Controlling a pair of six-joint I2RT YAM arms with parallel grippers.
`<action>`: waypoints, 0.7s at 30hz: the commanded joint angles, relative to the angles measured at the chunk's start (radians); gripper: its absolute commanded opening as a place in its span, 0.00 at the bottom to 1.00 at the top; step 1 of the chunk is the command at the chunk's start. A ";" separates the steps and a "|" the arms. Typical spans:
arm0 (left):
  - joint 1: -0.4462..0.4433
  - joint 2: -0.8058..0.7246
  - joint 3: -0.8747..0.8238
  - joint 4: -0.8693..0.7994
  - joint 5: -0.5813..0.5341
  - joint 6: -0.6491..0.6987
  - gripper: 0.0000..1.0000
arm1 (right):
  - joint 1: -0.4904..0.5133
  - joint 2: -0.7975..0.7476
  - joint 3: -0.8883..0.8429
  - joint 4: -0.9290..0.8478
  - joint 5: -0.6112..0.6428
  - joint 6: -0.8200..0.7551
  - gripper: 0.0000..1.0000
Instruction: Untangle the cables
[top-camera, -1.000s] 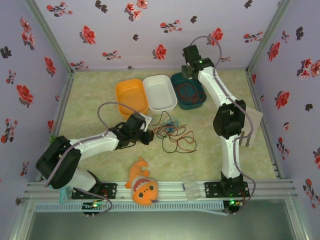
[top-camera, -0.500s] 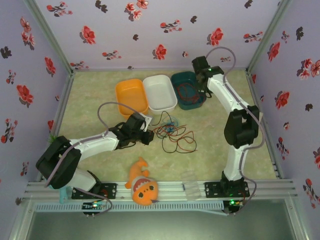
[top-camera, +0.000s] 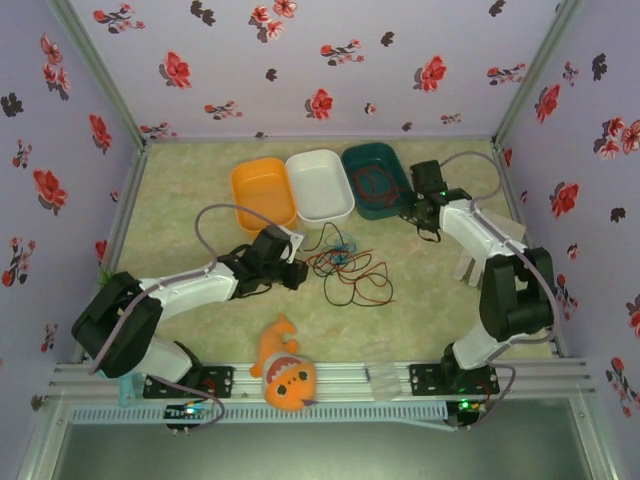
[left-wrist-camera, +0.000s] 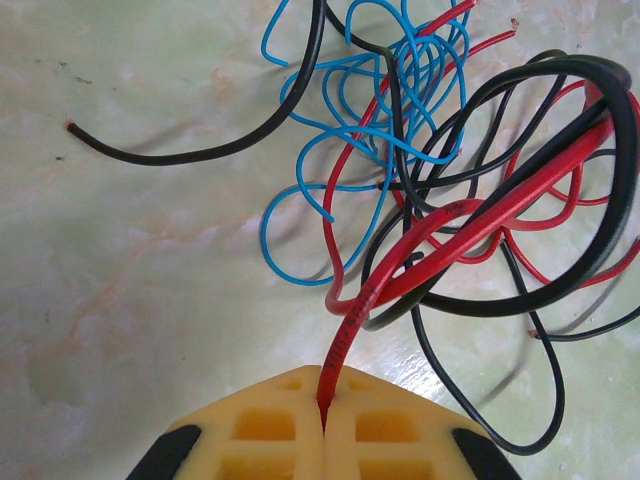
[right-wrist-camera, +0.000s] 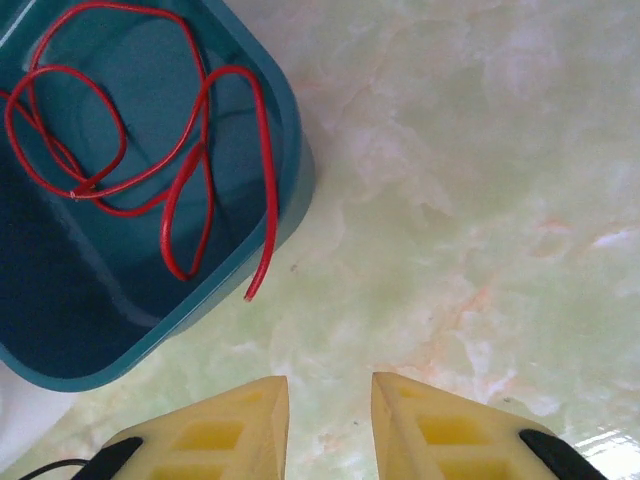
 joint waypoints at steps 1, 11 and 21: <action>-0.001 0.002 0.015 -0.001 0.011 0.012 0.00 | -0.043 -0.025 -0.087 0.222 -0.154 0.062 0.29; -0.001 0.008 0.015 0.000 0.011 0.007 0.00 | -0.113 0.047 -0.173 0.489 -0.337 0.102 0.31; -0.001 0.015 0.019 -0.001 0.011 0.005 0.00 | -0.137 0.107 -0.173 0.526 -0.352 0.102 0.30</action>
